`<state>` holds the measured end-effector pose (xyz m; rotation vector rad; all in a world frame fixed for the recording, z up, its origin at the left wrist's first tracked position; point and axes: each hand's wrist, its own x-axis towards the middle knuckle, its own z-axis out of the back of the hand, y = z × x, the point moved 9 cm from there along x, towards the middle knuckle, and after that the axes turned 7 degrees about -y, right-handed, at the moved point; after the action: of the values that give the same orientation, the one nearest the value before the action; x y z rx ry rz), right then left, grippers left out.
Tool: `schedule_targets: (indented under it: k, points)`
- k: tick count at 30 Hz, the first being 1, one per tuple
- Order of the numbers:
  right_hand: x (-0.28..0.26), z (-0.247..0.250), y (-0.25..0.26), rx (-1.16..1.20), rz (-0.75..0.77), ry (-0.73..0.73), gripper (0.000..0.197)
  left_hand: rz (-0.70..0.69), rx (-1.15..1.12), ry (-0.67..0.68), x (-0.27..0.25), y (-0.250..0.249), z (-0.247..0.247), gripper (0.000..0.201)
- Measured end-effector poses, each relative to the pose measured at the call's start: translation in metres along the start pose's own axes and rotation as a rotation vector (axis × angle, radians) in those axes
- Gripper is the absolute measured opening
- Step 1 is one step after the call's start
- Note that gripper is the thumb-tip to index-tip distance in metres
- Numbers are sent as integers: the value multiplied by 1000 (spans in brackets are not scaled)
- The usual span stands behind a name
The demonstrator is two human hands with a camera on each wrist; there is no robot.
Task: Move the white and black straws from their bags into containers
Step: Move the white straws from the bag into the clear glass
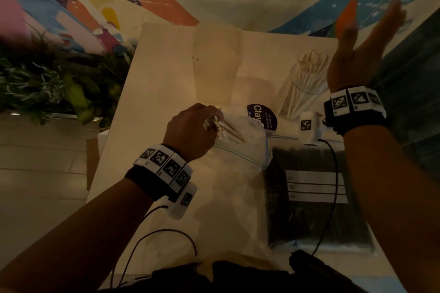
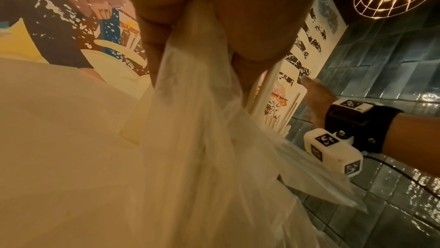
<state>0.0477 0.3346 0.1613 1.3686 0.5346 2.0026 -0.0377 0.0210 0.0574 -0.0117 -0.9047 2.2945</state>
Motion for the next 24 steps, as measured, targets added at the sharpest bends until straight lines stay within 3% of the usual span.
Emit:
schedule_targets:
  k: [3, 5, 9, 14, 17, 19, 20, 22, 24]
  points:
    - [-14, -39, -3, -280, 158, 322, 62, 1, 6, 10, 1, -1, -1, 34]
    - [-34, -56, -34, -493, 54, 540, 64, 3, 5, 11, 0, -1, -1, 35]
    - [-41, -47, -38, -467, 27, 428, 62, -1, 3, 6, -3, -1, 1, 34]
    - [-49, -60, -36, -596, 54, 613, 57, 11, -6, 15, -2, -2, 0, 35]
    - [-45, -38, -5, -392, 20, 441, 68, 19, -2, 14, -3, -2, 1, 33]
    - [-61, -17, 36, -93, 32, 357, 60, 19, 4, 13, -3, -1, 1, 29]
    - [-77, -13, 54, 68, -2, 400, 48, 22, 2, 13, -3, 0, 1, 29]
    - [-124, -19, 81, 317, -135, 655, 36, 20, 1, 7, -2, -1, 2, 30]
    - [-179, -33, 91, 365, -220, 966, 57, 0, 17, 17, -3, -3, 2, 36]
